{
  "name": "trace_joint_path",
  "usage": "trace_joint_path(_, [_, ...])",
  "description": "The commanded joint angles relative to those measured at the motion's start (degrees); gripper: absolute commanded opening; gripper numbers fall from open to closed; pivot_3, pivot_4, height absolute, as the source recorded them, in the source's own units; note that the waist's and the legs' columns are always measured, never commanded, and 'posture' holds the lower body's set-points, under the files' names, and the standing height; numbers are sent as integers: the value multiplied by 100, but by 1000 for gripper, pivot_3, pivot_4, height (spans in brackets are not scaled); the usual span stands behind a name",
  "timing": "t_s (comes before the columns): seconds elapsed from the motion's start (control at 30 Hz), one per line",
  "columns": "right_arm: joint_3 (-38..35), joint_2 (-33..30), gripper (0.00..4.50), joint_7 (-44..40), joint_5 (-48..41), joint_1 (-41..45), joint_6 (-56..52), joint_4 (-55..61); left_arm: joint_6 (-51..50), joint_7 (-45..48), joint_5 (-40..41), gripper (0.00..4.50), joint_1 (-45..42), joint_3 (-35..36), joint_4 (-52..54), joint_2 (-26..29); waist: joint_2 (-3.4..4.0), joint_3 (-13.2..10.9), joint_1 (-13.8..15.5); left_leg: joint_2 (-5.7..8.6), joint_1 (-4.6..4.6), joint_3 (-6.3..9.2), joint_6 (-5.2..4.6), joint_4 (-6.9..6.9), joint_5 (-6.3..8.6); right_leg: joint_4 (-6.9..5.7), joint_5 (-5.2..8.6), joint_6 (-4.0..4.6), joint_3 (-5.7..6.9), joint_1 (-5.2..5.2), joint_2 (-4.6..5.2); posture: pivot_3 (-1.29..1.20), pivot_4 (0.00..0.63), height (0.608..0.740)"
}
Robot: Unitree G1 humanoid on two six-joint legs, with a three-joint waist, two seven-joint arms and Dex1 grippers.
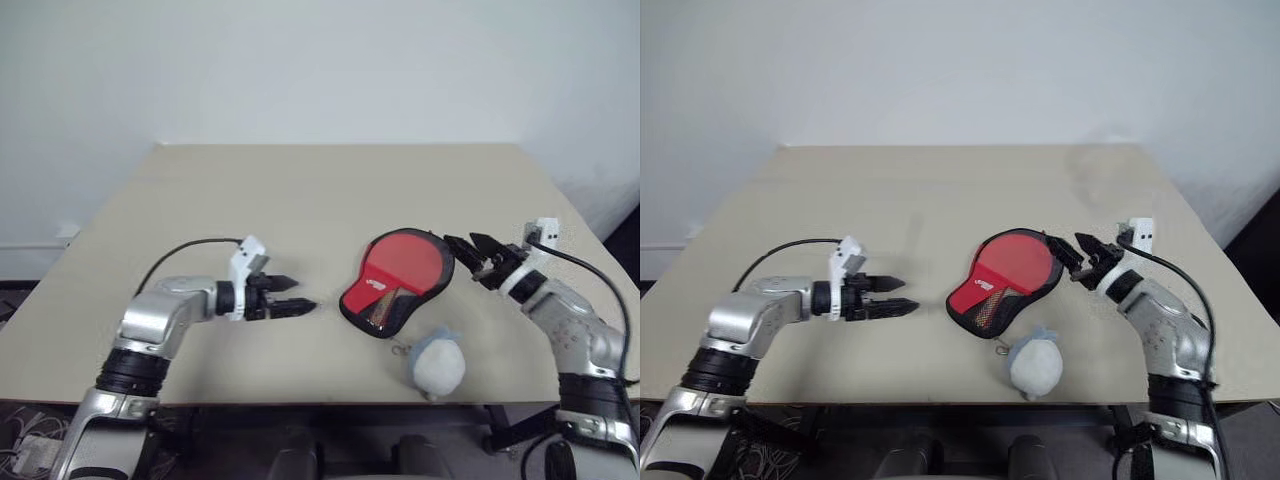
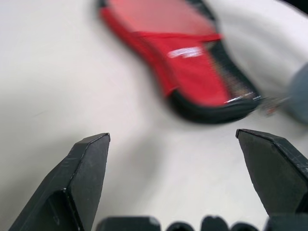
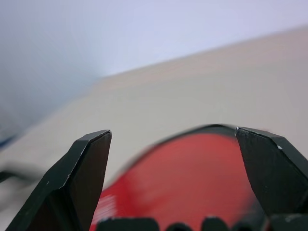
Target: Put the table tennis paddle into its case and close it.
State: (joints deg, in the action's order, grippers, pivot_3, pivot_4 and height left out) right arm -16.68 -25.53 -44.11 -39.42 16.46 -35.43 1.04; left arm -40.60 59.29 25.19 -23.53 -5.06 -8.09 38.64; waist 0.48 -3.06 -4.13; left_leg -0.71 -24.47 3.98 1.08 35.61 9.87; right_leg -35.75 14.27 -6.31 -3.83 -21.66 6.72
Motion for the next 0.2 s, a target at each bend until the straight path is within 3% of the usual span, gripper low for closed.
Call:
trace_joint_path(0.03, [204,-595,4462,-1125,-477,-153,-326,511,252,-39,-92,4500,277,277,-113,116,-4,0,7,0,2,-1,2,1,1,0,0,0,1,1,3,0,0,740])
trace_joint_path(0.2, [691,-1044,4462,-1793,-387,-269,-453,505,208,-108,-56,4500,938,394,378,219,-23,-3,11,0,3,0,5,1,3,4,1,2,5,-5,7,0,0,740])
